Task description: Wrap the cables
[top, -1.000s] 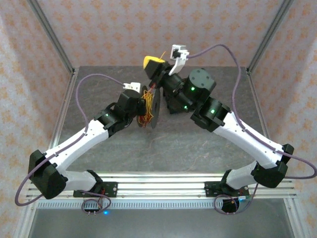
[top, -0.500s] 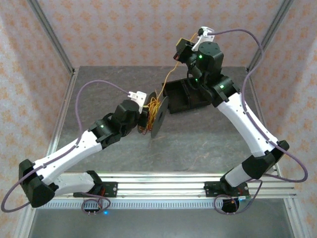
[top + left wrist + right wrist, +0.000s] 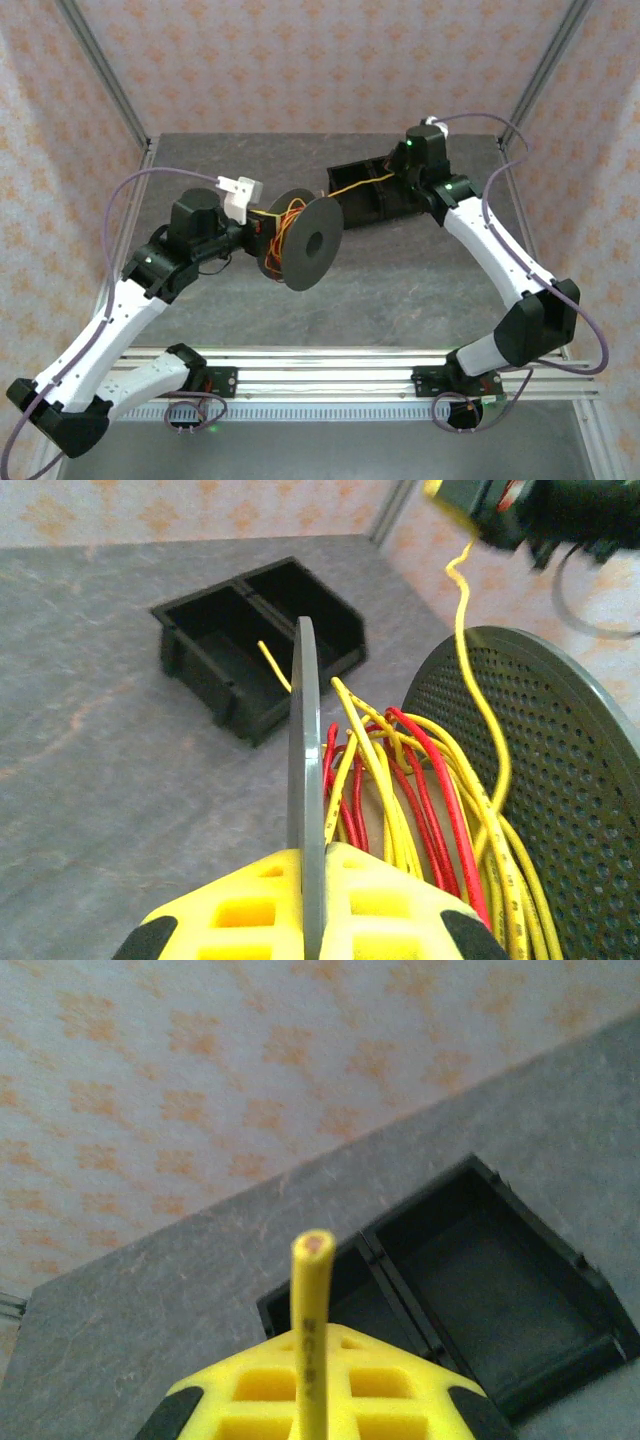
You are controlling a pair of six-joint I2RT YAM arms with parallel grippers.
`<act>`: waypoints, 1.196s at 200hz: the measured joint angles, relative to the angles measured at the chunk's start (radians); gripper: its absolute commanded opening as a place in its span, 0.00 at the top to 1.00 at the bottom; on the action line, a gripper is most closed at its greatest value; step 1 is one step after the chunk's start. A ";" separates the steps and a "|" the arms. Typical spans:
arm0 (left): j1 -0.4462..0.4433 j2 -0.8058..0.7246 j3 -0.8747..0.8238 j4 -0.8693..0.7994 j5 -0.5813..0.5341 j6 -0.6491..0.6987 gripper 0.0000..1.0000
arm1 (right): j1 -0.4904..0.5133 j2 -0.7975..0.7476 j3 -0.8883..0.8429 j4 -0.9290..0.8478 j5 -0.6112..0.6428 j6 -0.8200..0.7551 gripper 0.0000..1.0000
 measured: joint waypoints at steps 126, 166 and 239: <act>0.257 -0.012 -0.154 0.481 0.326 -0.599 1.00 | -0.059 -0.114 -0.242 0.229 -0.175 0.192 1.00; 0.285 -0.001 -0.289 0.648 0.266 -0.847 1.00 | -0.058 -0.213 -0.498 0.506 -0.241 0.357 1.00; 0.286 -0.001 -0.396 0.733 0.029 -1.028 1.00 | 0.135 -0.217 -0.666 0.833 -0.163 0.512 1.00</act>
